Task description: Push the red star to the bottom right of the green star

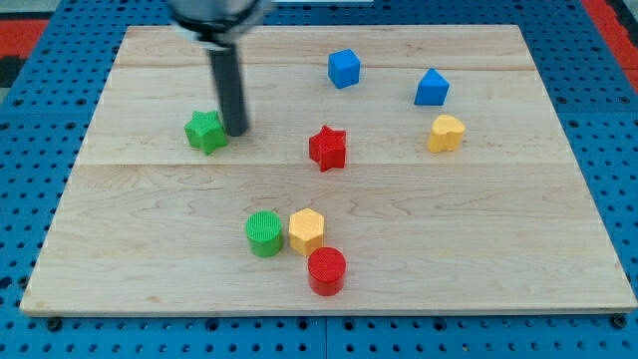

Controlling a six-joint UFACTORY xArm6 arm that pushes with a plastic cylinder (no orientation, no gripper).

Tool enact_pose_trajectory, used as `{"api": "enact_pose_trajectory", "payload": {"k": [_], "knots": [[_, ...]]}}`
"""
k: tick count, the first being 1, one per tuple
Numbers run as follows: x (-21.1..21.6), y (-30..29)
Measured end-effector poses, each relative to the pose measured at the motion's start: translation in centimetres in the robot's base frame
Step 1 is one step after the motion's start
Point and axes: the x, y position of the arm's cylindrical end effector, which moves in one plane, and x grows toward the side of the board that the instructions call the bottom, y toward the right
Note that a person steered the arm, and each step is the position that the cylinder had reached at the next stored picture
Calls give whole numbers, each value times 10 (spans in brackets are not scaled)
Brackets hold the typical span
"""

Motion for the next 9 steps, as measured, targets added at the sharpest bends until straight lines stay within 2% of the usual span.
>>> {"api": "enact_pose_trajectory", "payload": {"k": [1,2,3,4,5,6,7,8,9], "knots": [[-18,-46],[-33,25],[-15,139],[32,203],[32,174],[28,62],[46,62],[58,30],[42,-19]]}}
